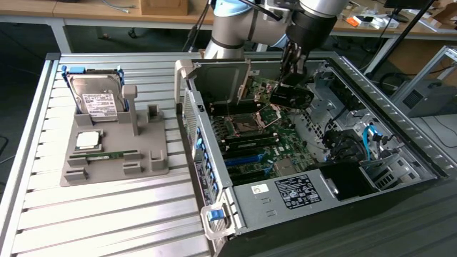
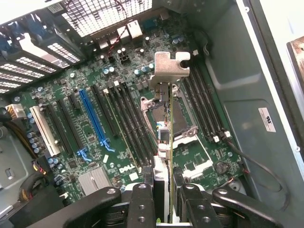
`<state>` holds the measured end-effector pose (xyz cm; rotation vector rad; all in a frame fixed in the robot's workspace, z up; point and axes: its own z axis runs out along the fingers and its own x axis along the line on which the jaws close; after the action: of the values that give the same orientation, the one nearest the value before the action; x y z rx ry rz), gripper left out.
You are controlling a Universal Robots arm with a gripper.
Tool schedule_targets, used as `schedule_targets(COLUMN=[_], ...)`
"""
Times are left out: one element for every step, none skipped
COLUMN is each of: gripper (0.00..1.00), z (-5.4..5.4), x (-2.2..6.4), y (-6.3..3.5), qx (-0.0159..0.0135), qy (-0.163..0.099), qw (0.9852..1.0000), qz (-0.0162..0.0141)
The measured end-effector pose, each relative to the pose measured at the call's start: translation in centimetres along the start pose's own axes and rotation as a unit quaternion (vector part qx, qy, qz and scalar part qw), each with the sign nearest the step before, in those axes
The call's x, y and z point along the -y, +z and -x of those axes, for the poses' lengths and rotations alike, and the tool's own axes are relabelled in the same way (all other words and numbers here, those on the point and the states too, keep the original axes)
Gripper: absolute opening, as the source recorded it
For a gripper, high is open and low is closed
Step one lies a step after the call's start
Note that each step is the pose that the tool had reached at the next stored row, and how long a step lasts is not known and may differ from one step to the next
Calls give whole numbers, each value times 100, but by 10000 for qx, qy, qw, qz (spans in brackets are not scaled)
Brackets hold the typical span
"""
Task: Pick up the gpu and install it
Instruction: 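Insert the gpu into the slot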
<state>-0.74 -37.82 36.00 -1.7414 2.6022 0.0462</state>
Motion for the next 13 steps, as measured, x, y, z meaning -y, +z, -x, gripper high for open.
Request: schedule_targets(gripper=[27,27,27,27,27,27,27,27,27,27,27,27,27], z=[0,0,0,0,0,0,0,0,0,0,0,0,0], x=[0,0,0,0,0,0,0,0,1,0,0,0,0], y=[0,1,1,1,2,2,2,3,3,3,4,4,4], qx=[0,0,-1,-2,-2,-2,-3,-4,-4,-5,-6,-6,-6], qy=[-14,-29,-59,-88,-117,-137,-157,-193,-230,-265,-289,-311,-335], qw=[10000,10000,10000,10000,9999,9999,9999,9998,9997,9996,9996,9995,9994], qz=[0,1,2,2,3,3,4,5,6,7,7,8,8])
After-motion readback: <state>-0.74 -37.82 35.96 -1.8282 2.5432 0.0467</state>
